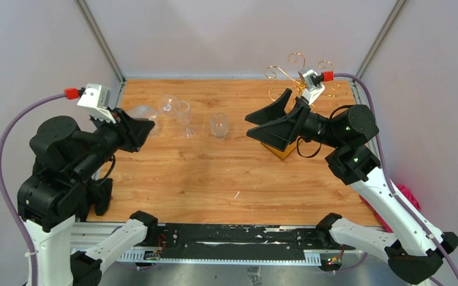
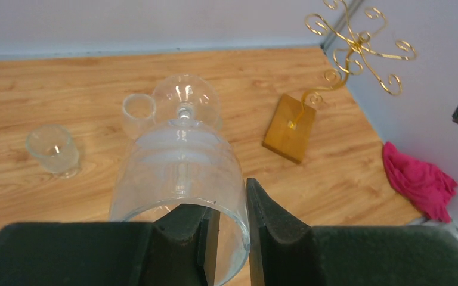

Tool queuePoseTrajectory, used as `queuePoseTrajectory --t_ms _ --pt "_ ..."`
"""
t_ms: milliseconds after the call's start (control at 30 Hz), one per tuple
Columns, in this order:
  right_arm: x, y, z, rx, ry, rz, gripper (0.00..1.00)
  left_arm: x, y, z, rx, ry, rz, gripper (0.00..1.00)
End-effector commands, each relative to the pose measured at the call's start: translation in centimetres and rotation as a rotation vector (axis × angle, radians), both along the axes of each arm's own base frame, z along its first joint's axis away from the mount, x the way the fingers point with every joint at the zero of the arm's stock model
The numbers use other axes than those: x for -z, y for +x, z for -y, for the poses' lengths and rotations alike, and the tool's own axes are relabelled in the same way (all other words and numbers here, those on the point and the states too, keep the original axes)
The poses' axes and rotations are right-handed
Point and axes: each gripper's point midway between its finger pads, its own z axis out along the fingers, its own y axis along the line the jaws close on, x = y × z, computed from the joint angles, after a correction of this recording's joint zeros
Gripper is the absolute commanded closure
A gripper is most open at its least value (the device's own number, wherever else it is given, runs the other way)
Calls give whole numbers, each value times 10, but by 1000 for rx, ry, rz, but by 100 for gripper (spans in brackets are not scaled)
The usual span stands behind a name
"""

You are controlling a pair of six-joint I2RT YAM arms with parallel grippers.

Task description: Take the wine glass off the wine glass rack

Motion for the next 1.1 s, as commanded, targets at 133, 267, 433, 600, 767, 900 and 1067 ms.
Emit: queuePoseTrajectory --t_ms 133,267,433,600,767,900,1067 --pt "-15 -11 4 -8 26 51 0 16 -6 25 168 45 -49 100" --pt "-15 -10 3 -10 22 52 0 33 -1 35 220 77 -123 100" --pt "-15 -9 4 1 12 56 0 61 18 27 147 135 -208 100" --pt "-17 -3 12 87 -49 76 0 87 32 32 162 190 -278 100" --pt "-13 3 16 135 -110 64 0 130 53 28 127 282 -394 100" --pt "-7 5 15 134 -119 51 0 145 66 17 59 340 -433 100" --pt "-4 8 16 144 -131 54 0 147 71 21 78 347 -443 100"
